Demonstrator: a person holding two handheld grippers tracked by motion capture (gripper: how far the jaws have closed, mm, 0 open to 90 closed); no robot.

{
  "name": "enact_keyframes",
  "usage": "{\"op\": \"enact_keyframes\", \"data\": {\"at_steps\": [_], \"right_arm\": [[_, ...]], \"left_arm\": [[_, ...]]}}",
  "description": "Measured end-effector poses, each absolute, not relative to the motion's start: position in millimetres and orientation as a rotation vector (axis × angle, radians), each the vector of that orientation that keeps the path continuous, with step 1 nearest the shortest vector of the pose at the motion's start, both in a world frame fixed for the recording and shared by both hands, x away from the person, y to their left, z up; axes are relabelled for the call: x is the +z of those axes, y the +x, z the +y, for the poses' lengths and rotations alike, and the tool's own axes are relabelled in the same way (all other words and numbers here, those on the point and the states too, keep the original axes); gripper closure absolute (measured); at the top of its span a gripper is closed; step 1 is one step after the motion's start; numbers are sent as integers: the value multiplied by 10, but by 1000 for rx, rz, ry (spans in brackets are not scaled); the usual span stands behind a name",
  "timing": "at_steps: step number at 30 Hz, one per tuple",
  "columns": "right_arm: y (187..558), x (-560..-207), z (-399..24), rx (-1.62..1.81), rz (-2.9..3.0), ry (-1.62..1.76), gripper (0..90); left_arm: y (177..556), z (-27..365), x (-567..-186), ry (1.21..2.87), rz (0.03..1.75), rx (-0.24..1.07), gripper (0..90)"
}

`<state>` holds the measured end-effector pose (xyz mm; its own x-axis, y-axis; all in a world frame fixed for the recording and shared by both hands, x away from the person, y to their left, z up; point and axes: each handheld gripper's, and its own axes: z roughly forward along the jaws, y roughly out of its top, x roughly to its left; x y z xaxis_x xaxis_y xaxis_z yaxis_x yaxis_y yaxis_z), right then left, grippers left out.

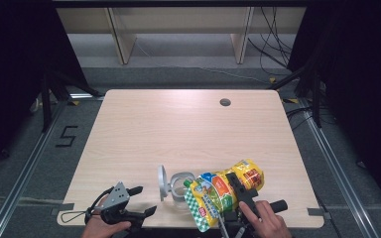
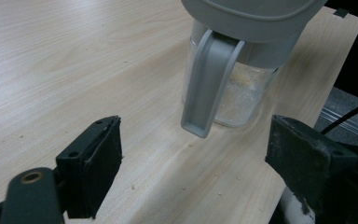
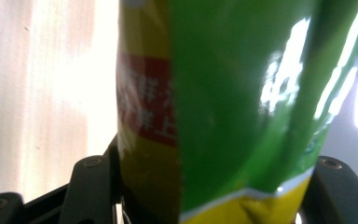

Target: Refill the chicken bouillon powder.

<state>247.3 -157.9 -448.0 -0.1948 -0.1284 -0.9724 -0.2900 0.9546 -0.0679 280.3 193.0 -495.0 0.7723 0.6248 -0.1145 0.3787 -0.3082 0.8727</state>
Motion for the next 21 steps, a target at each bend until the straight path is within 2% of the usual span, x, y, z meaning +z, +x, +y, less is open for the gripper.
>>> {"op": "enact_keyframes", "data": {"at_steps": [7, 21], "right_arm": [[2474, -4440, -1573, 103, 1769, -314, 451], [2544, -4326, -1512, -92, 1697, -535, 477]], "left_arm": [[2802, 1931, -4946, 1941, 758, 296, 178], [2801, 1927, -4952, 1943, 755, 298, 178]]}}
